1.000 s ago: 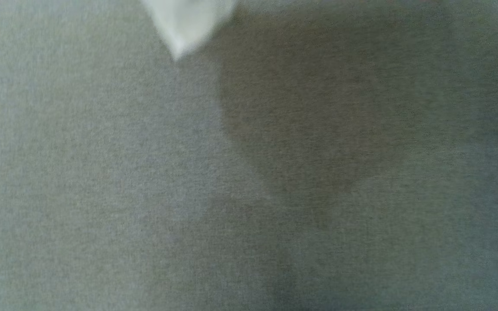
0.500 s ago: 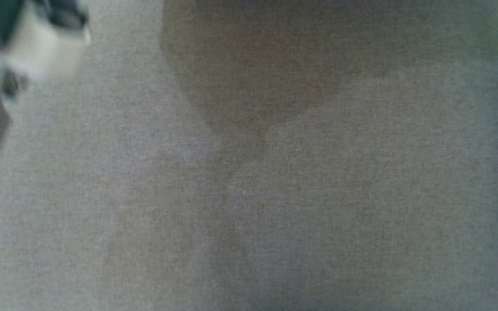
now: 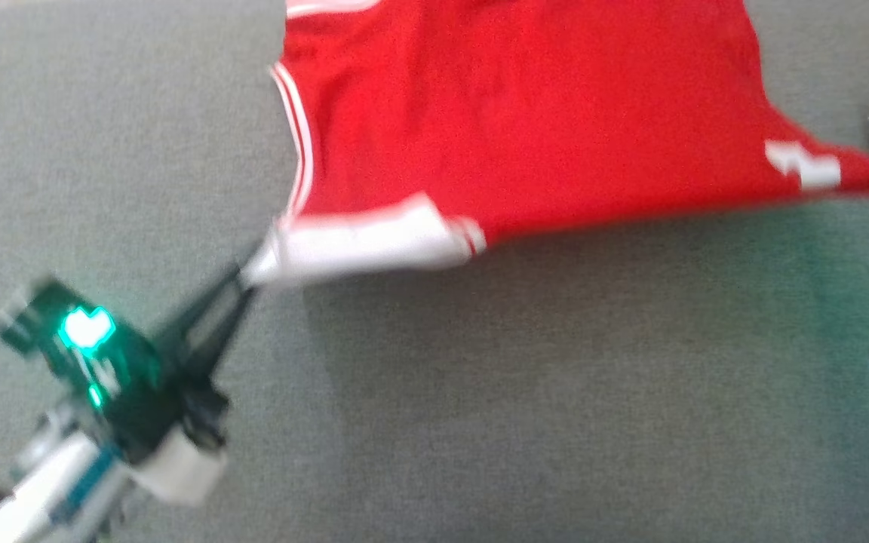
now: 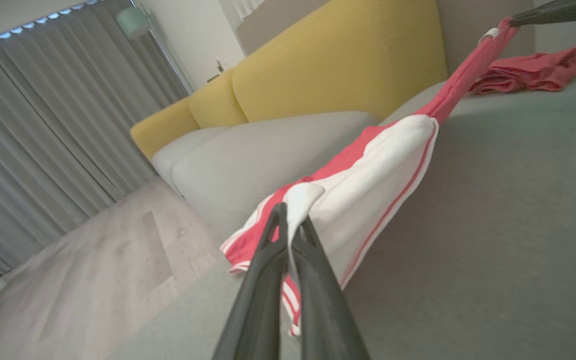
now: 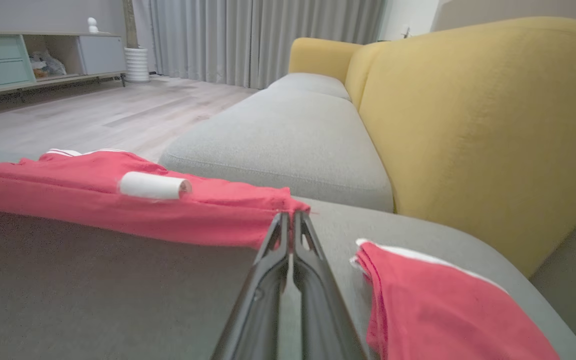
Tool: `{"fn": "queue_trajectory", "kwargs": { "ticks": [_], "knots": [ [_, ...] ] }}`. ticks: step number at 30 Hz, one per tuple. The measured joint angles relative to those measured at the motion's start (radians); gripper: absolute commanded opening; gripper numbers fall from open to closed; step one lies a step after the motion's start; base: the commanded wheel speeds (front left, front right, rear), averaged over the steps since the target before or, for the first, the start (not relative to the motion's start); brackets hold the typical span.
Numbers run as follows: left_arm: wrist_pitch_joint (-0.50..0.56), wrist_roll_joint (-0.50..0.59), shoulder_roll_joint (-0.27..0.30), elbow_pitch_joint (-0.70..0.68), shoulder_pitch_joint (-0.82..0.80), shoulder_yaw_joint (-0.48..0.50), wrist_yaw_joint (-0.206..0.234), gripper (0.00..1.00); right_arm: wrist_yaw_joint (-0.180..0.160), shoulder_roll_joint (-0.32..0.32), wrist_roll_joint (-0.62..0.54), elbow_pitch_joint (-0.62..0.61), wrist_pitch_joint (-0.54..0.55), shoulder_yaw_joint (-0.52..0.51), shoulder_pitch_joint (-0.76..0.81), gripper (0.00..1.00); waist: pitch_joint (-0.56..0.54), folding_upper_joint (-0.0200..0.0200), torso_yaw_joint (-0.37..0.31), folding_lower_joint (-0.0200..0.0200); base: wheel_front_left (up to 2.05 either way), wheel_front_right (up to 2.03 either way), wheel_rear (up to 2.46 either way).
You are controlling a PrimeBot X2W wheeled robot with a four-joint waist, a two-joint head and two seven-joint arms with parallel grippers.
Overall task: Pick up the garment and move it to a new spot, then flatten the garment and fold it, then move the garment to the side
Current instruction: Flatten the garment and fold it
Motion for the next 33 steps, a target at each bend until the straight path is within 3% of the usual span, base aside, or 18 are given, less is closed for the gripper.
{"fn": "queue_trajectory", "kwargs": {
  "ticks": [7, 13, 20, 26, 33],
  "knots": [
    [0.001, 0.0, 0.007, -0.015, 0.198, -0.05, 0.0, 0.0, 0.0, 0.057, -0.019, -0.106, 0.0, -0.091, 0.203, 0.0, -0.042, 0.0, -0.02, 0.0001, 0.0, 0.0, 0.0],
    [0.001, 0.001, 0.014, -0.016, 0.222, -0.042, 0.008, 0.0, 0.0, 0.09, -0.035, -0.131, 0.0, -0.117, 0.252, 0.0, -0.038, 0.0, -0.029, 0.0003, 0.0, 0.0, 0.0],
    [0.001, 0.061, -0.046, 0.05, 0.05, -0.014, -0.041, 0.0, 0.0, 0.11, -0.035, -0.082, 0.0, -0.115, 0.201, 0.0, 0.002, 0.0, -0.027, 0.0004, 0.0, 0.0, 0.0],
    [0.001, 0.123, -0.097, 0.126, -0.138, 0.006, -0.094, 0.0, 0.0, 0.11, -0.044, -0.037, 0.011, -0.092, 0.061, 0.0, 0.057, 0.0, -0.029, 0.0006, 0.0, 0.0, 0.0],
    [0.001, 0.19, -0.121, 0.199, -0.335, 0.021, -0.125, 0.0, 0.0, 0.11, -0.054, 0.033, 0.042, -0.056, -0.093, 0.0, 0.132, 0.0, -0.034, 0.0006, 0.0, 0.0, 0.0]
  ]
}}
